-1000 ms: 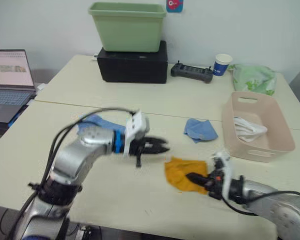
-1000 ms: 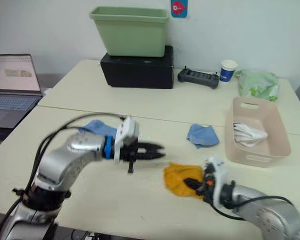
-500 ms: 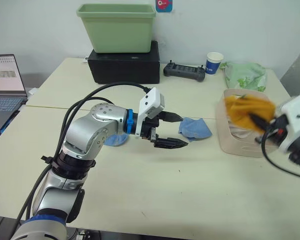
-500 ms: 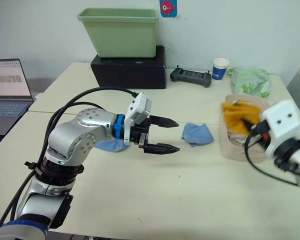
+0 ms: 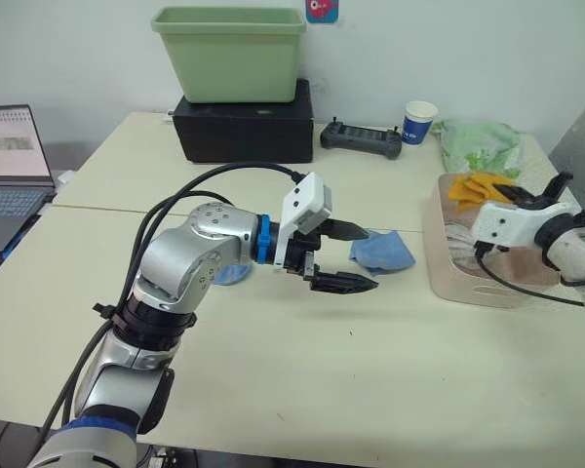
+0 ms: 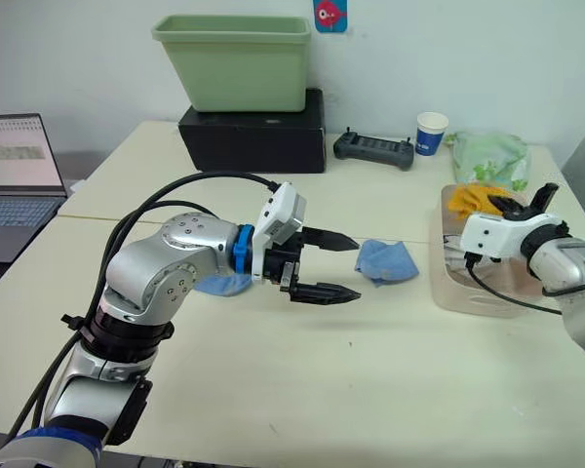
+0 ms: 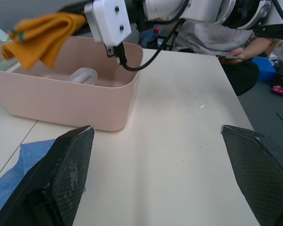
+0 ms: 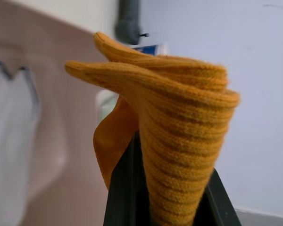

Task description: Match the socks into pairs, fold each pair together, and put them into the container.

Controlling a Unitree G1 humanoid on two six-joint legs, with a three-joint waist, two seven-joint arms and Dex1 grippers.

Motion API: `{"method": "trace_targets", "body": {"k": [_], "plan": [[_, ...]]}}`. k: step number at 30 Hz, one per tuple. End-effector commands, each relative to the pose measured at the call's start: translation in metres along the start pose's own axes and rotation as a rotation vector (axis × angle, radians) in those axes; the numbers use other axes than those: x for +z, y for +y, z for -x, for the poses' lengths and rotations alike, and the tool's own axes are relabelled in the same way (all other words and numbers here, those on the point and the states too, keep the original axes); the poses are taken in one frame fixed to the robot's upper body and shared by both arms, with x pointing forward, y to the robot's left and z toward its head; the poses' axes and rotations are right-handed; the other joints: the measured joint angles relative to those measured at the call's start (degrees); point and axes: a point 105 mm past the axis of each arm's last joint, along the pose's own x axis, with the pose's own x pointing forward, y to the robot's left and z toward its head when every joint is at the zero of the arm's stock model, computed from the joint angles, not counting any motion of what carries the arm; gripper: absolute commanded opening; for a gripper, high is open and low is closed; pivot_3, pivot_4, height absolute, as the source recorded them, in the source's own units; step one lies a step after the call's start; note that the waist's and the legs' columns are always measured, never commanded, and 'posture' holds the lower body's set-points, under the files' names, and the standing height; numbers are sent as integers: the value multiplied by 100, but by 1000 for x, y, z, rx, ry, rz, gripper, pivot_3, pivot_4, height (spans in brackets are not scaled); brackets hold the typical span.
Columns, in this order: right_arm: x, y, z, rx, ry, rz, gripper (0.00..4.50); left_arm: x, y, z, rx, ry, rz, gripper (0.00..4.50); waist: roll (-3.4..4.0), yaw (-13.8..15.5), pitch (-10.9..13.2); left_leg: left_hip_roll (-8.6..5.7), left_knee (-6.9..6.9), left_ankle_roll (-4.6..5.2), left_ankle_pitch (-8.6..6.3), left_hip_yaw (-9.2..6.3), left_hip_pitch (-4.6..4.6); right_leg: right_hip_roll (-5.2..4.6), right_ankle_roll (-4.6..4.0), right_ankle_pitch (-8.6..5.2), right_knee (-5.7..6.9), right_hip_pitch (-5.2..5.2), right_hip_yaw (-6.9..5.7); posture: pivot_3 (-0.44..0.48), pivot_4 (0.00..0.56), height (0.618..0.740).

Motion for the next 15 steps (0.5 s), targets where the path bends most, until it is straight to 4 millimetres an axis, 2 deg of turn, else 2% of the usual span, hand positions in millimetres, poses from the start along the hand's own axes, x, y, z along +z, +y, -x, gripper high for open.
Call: {"method": "trace_targets", "body": {"k": [1, 5, 8, 12, 15], "plan": [[-7, -4, 3, 58, 22, 10, 0, 11, 0, -1, -2, -20, -44, 4477, 0, 5, 0, 0, 0, 0, 0, 0, 0, -1, 0, 0, 0, 0, 0, 0, 150, 720], [-13, -5, 4, 125, 45, 31, 0, 11, 1, -1, 0, -21, -46, 4477, 0, 11, 0, -4, 4, 0, 0, 3, 1, -10, 0, 0, 0, 5, -2, 0, 150, 720], [-10, -2, 5, 207, 34, 43, 0, 11, 2, -2, 8, -21, -44, 4477, 0, 9, 0, -4, 5, 0, 0, 3, 1, -11, 0, 0, -1, 5, -2, 0, 150, 720], [-4, -11, 4, 267, 9, 29, 0, 12, 5, -2, 13, -22, -50, 4477, 1, 6, 1, -3, 5, 0, 0, 3, 2, -9, 0, 0, 2, 3, -3, 0, 150, 720], [-3, -9, 4, 319, 5, 35, 0, 11, 7, -3, 17, -20, -54, 4477, 1, 5, 0, -3, 6, 0, 0, 4, 2, -10, 0, 0, 2, 3, -3, 0, 150, 720]]}}
